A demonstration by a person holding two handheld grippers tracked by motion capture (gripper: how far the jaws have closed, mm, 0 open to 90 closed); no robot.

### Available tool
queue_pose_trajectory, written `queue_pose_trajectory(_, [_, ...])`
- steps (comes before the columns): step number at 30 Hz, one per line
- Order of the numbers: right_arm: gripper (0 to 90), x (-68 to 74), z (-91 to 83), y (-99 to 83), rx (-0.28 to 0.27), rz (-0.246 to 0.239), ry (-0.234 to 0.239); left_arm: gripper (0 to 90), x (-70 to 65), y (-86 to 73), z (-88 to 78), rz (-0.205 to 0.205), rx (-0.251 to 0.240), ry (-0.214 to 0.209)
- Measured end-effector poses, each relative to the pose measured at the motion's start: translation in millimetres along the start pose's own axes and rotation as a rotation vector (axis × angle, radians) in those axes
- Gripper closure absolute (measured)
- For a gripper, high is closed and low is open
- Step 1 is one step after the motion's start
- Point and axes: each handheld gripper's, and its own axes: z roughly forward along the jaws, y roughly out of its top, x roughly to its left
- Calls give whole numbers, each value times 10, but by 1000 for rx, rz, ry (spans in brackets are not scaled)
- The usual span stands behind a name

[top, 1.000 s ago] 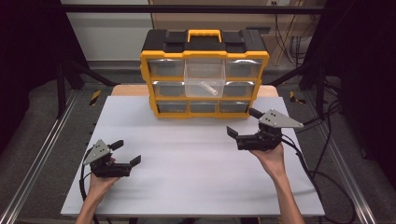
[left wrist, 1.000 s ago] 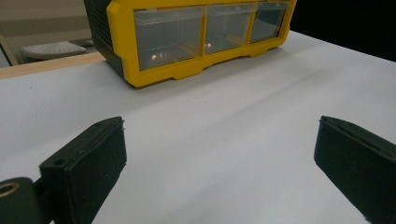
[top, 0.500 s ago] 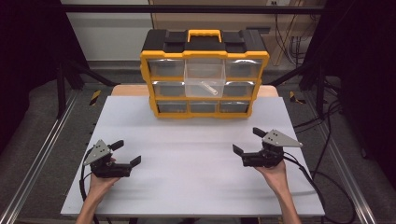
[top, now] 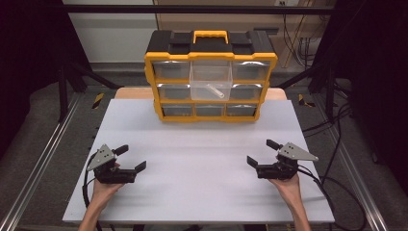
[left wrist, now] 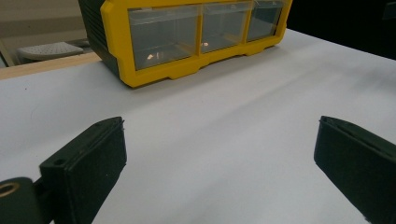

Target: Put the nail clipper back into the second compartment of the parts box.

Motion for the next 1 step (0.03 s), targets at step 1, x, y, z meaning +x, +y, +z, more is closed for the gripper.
queue_pose_trajectory(1, [10,-8,-3,-9,0,-2,0,24,1,0,-1,-3,-4,1])
